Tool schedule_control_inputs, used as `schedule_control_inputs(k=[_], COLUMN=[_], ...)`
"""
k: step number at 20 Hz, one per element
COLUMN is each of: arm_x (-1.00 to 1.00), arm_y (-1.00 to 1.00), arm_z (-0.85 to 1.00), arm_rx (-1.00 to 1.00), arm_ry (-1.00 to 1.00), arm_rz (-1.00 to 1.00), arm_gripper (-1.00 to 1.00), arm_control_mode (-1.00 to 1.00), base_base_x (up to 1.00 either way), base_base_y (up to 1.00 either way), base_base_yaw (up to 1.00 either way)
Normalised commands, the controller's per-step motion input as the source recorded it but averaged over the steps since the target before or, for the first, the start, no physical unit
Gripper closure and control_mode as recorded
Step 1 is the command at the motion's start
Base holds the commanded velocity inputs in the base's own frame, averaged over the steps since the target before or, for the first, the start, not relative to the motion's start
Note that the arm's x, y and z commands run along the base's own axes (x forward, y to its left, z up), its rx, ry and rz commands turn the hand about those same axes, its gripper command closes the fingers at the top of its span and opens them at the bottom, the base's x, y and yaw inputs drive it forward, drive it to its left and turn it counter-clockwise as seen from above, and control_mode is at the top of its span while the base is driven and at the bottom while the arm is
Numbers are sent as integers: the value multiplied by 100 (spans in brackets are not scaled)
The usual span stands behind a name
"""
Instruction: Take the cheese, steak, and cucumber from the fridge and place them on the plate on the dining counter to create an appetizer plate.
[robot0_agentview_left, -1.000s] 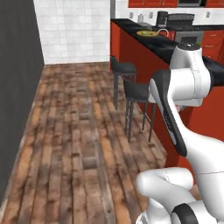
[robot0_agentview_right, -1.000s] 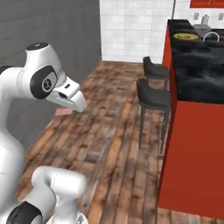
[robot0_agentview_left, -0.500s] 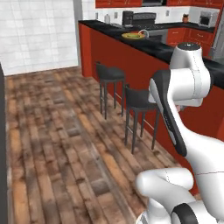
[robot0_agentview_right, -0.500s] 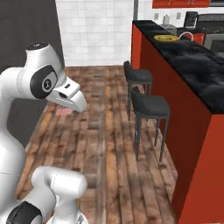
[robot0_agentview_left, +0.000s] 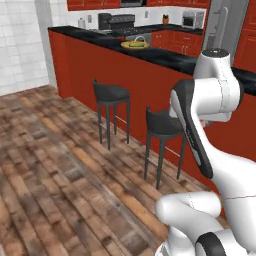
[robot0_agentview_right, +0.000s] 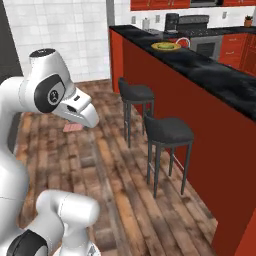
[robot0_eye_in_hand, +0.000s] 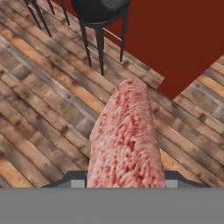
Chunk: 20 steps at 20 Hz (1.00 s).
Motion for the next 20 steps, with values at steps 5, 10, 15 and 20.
schedule_control_inputs(k=[5,10,15,20], arm_x=[0,0,0,0], arm_y=[0,0,0,0], arm_z=[0,0,0,0], arm_rx=[0,0,0,0], arm_ry=[0,0,0,0], arm_rz=[0,0,0,0], arm_gripper=[100,100,100,100], arm_control_mode=[100,100,100,100], base_base_x=[73,73,72,66], base_base_y=[100,100,100,100], base_base_yaw=[-44,-42,-41,-39])
